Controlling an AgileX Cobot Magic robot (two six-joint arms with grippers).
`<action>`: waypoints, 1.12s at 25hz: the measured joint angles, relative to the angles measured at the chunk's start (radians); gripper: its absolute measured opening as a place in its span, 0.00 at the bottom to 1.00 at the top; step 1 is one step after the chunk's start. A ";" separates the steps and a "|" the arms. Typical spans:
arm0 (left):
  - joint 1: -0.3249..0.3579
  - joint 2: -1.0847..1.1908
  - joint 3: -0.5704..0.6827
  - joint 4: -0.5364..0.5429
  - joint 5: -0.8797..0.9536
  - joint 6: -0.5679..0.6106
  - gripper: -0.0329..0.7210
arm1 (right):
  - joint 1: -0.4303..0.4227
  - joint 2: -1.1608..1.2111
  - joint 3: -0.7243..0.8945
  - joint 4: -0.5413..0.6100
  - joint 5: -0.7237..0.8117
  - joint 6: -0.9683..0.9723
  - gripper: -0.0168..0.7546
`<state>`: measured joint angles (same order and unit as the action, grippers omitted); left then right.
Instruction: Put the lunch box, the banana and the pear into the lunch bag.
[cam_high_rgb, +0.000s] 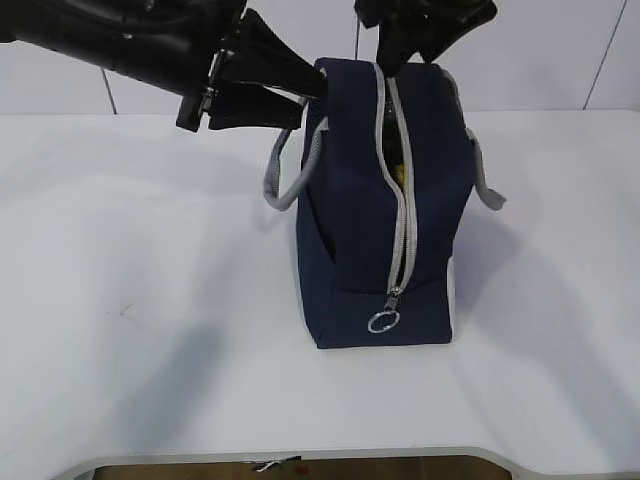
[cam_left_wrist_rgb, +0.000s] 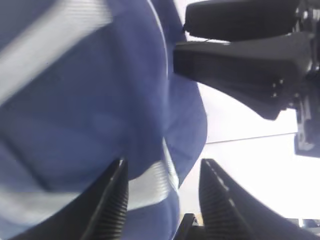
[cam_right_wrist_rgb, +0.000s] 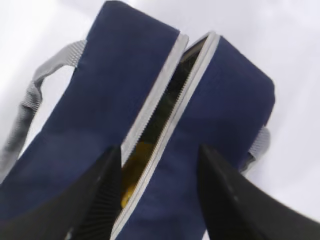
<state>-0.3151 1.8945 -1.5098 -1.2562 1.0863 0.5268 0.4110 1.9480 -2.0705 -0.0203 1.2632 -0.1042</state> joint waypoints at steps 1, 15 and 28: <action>0.000 0.000 0.000 -0.003 0.015 0.002 0.52 | 0.000 -0.011 0.000 -0.004 0.000 0.000 0.55; 0.032 -0.090 -0.110 0.509 0.124 -0.182 0.48 | 0.000 -0.374 0.218 -0.018 0.000 0.000 0.55; -0.079 -0.271 -0.112 0.876 0.153 -0.339 0.46 | 0.000 -0.526 0.376 0.070 -0.006 -0.021 0.55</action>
<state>-0.3940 1.6234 -1.6221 -0.3807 1.2397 0.1882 0.4110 1.4222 -1.6948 0.0498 1.2571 -0.1248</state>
